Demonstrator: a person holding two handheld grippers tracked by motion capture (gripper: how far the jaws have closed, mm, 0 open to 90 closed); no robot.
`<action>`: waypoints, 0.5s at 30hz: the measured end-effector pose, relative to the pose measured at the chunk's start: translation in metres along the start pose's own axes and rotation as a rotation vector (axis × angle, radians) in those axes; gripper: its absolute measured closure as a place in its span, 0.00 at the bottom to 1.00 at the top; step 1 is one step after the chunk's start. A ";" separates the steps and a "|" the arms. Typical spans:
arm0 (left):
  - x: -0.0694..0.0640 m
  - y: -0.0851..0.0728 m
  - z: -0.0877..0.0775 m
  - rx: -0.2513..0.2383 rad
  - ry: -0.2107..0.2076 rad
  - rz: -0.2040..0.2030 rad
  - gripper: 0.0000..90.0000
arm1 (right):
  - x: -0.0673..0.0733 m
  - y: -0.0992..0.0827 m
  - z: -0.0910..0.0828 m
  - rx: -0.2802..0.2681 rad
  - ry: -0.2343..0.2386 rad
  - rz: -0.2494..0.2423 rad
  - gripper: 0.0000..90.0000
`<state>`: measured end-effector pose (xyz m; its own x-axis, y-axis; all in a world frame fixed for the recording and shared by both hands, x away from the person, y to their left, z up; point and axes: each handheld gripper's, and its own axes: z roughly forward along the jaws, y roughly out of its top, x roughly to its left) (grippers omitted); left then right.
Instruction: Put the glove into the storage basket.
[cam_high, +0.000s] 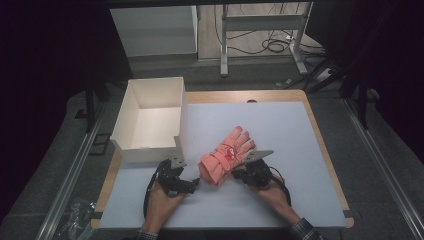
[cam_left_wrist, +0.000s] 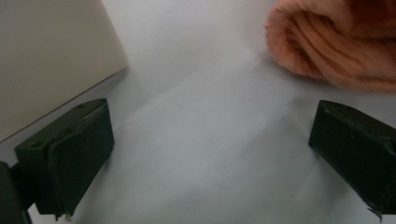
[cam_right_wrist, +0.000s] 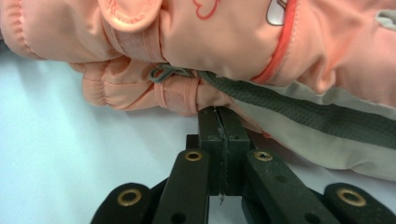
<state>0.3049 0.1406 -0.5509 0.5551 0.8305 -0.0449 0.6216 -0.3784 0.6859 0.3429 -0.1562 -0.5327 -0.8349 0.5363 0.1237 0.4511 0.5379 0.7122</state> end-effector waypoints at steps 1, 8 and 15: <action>0.000 0.000 0.000 0.000 0.000 0.000 0.00 | -0.001 0.001 0.001 -0.002 -0.004 0.003 0.99; 0.000 0.000 0.000 0.000 0.001 0.000 0.00 | -0.004 0.007 0.006 -0.005 -0.025 -0.005 0.99; 0.000 0.000 0.000 0.000 0.002 0.002 0.00 | 0.000 0.003 -0.003 -0.021 -0.020 -0.020 0.96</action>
<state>0.3048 0.1404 -0.5509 0.5552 0.8306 -0.0427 0.6209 -0.3798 0.6857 0.3437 -0.1568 -0.5282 -0.8372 0.5384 0.0957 0.4272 0.5347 0.7291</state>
